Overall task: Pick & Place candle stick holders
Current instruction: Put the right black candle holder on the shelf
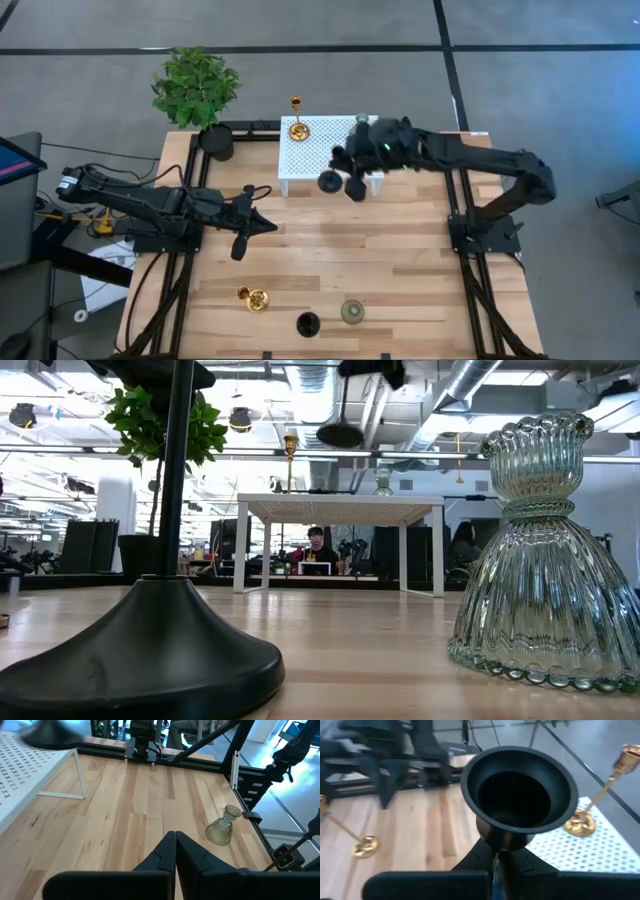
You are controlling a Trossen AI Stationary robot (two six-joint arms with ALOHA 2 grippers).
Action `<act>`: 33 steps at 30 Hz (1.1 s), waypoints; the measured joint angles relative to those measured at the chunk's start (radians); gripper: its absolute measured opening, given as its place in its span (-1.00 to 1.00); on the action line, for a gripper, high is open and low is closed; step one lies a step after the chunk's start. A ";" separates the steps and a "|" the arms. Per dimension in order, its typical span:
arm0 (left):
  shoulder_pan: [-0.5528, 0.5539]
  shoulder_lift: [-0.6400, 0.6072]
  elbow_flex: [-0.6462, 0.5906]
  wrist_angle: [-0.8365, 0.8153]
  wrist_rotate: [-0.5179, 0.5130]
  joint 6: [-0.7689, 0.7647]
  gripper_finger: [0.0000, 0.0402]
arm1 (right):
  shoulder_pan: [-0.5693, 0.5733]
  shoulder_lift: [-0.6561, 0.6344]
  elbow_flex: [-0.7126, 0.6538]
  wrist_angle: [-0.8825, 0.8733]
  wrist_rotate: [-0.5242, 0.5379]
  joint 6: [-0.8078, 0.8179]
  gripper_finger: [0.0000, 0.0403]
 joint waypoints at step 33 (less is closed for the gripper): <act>0.000 0.000 0.000 -0.001 0.000 0.000 -0.97 | -0.373 0.378 0.358 -0.125 -0.091 -0.082 -1.00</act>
